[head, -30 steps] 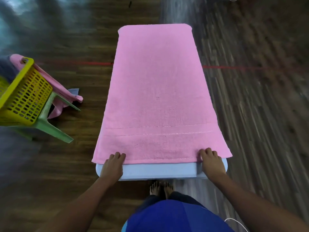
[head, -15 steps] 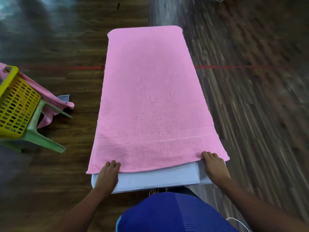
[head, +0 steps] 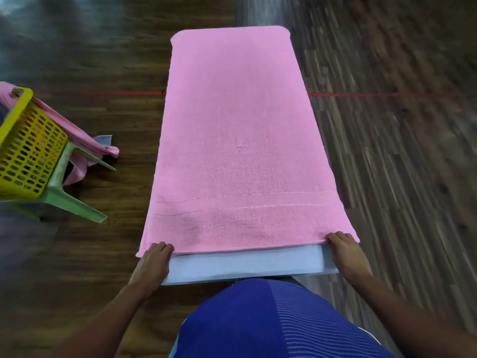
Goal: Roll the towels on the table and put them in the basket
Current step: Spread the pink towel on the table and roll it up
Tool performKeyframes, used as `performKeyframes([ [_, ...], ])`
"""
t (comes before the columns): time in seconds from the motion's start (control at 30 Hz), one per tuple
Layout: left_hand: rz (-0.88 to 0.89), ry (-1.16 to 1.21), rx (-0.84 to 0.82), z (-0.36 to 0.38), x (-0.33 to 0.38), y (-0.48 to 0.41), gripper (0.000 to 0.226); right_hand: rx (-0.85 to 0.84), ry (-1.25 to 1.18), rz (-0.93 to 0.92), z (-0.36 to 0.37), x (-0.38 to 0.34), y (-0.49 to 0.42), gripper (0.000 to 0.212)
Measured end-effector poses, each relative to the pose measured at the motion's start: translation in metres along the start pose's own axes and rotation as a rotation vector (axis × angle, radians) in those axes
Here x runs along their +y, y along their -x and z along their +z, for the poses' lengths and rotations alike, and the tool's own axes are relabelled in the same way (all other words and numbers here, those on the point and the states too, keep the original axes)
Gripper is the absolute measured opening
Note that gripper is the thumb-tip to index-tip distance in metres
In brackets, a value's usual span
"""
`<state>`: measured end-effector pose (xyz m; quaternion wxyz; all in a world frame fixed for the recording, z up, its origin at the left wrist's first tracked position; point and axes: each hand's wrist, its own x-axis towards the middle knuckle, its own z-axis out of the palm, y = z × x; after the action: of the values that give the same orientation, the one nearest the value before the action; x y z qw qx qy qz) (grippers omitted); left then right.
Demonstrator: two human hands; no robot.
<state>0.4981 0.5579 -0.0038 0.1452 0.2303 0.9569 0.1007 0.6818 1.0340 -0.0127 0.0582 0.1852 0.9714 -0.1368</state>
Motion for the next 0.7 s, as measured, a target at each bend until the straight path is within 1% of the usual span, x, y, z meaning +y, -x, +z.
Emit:
performKeyframes([
  [0.07,0.025,0.005,-0.047,-0.003,-0.004,0.003,0.017,-0.034,-0.011,-0.002,0.001,-0.001,0.007,0.048],
  [0.17,0.01,0.012,-0.051,-0.004,-0.011,0.006,0.013,-0.013,-0.013,-0.005,0.005,-0.003,0.013,0.027],
  [0.23,-0.027,0.015,-0.03,-0.003,-0.015,0.006,0.011,-0.001,-0.012,0.019,0.005,-0.006,0.011,0.024],
  [0.3,-0.049,0.005,-0.026,-0.003,-0.014,0.001,0.009,-0.034,-0.013,0.078,0.003,-0.011,0.005,0.02],
  [0.4,-0.143,0.027,-0.035,-0.007,0.001,-0.008,0.006,-0.051,-0.005,0.225,-0.002,-0.021,-0.005,0.01],
  [0.47,-0.216,0.018,0.024,-0.007,0.009,-0.01,0.01,-0.023,0.1,0.25,0.001,-0.023,-0.008,0.013],
  [0.5,-0.206,-0.027,0.076,-0.004,0.011,-0.009,0.014,-0.013,0.153,0.23,0.003,-0.022,-0.008,0.019],
  [0.57,-0.13,-0.137,0.129,0.0,0.014,-0.005,0.021,0.003,0.191,0.151,0.003,-0.023,-0.007,0.03],
  [0.63,-0.064,-0.123,0.129,0.006,0.013,-0.004,0.024,-0.02,0.108,0.115,0.002,-0.025,-0.006,0.029],
  [0.7,-0.062,-0.017,0.122,0.01,0.01,-0.005,0.024,-0.018,0.033,0.117,0.008,-0.029,-0.003,0.024],
])
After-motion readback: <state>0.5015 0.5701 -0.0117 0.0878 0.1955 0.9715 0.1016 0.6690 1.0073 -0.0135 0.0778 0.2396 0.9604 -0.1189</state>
